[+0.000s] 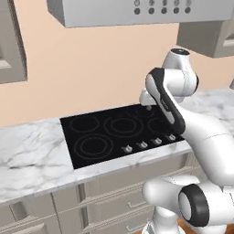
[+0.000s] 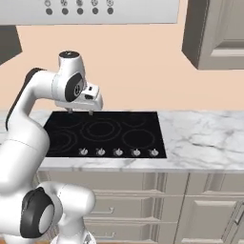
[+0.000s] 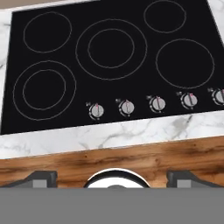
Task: Place the bowl with donut and the cupcake onto the tray.
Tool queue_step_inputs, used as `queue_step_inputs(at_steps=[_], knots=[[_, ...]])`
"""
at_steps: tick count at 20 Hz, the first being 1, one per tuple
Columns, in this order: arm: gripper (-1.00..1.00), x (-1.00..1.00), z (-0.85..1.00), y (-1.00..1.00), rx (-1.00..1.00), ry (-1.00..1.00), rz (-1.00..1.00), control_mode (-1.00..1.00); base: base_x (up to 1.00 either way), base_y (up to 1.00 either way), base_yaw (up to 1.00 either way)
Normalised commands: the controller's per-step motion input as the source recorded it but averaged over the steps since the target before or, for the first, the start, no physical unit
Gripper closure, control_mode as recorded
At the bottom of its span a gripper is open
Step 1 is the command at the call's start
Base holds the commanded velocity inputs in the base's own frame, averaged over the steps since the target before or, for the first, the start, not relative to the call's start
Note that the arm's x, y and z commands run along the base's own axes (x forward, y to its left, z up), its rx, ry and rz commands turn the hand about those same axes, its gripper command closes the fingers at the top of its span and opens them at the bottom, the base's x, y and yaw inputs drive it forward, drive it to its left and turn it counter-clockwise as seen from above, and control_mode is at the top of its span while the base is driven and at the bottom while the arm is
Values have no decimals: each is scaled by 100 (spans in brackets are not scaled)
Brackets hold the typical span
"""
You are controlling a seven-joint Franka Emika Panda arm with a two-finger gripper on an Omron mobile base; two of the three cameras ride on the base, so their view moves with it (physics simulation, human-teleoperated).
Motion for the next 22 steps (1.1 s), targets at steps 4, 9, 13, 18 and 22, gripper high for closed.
queue_step_inputs(at_steps=[4, 9, 13, 18, 22], knots=[[-100, 0, 0, 0, 0, 0, 0, 100, 0, -98, 6], [-100, 0, 0, 0, 0, 0, 0, 100, -27, -100, 0], [-100, 0, 0, 0, 0, 0, 0, 100, -37, -98, 3], [-100, 0, 0, 0, 0, 0, 0, 100, 11, -100, 6], [-100, 0, 0, 0, 0, 0, 0, 100, 11, -96, 4]])
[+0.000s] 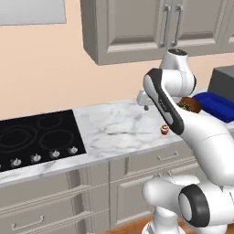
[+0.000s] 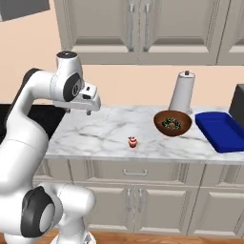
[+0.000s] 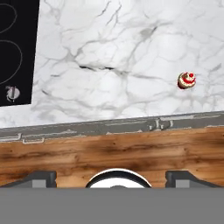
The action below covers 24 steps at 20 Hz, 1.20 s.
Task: Place the bowl with donut and the cupcake onto the tray.
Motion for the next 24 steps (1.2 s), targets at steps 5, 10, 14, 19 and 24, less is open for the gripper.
queue_step_inputs(at_steps=[5, 10, 14, 19, 24], knots=[[-100, 0, 0, 0, 0, 0, 0, 100, 23, -96, 1], [-100, 0, 0, 0, 0, 0, 0, 100, 54, -96, 0], [-100, 0, 0, 0, 0, 0, 0, 100, 61, -65, 3], [-100, 0, 0, 0, 0, 0, 0, 100, 34, -46, 2], [-100, 0, 0, 0, 0, 0, 0, 100, 25, -50, 3]])
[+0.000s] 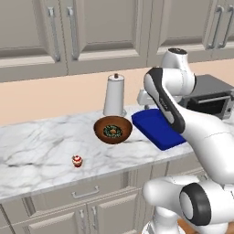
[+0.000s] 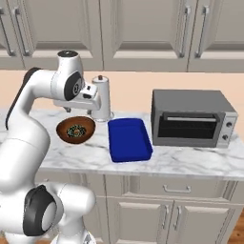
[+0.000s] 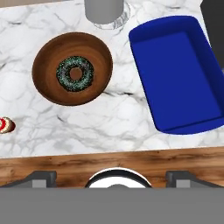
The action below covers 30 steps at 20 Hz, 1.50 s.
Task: Place the bowl with donut and the cupcake onto the tray.
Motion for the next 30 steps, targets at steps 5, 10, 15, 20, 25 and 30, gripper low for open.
queue_step_inputs(at_steps=[5, 10, 15, 20, 25, 30], knots=[[-100, 0, 0, 0, 0, 0, 0, 100, 25, -5, 2], [-100, 9, -4, 2, 0, 0, 0, -100, 10, 1, 0], [-100, 63, -58, 19, 8, 11, -4, -100, 0, 0, 0], [-100, 35, -59, 14, 0, 7, -32, -100, 0, 0, 0], [-100, 12, -52, 7, -1, 3, -31, -100, 0, 0, 0], [-100, 21, -50, 8, 12, 7, -28, -100, 0, 0, 0]])
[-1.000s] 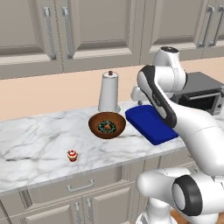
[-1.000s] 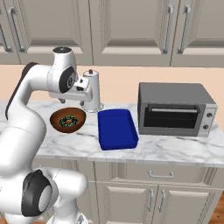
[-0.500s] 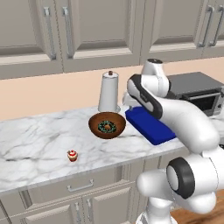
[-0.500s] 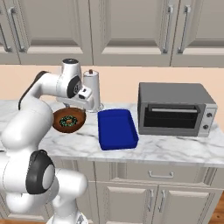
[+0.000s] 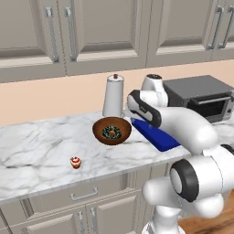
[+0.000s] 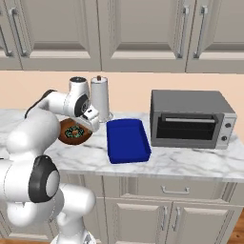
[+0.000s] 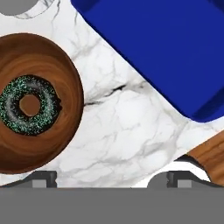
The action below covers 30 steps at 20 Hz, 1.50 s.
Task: Place the bowl with donut and the cupcake onto the tray.
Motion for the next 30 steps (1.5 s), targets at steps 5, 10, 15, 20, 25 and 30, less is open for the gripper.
queue_step_inputs(at_steps=[5, 10, 15, 20, 25, 30], knots=[[-100, 30, -43, 19, 5, 0, -19, -100, 0, 0, 0], [-100, 32, -15, 12, 2, 0, -4, -100, 0, 0, 0], [-100, 42, -28, -4, 0, -3, 0, -100, 0, 0, 0], [-100, 50, -28, -1, 0, -2, 1, -100, 0, 0, 0], [-100, 40, -32, 0, 0, -1, 1, -100, 0, 0, 0], [-100, 15, -30, 2, 0, 6, 0, -100, 0, 0, 0]])
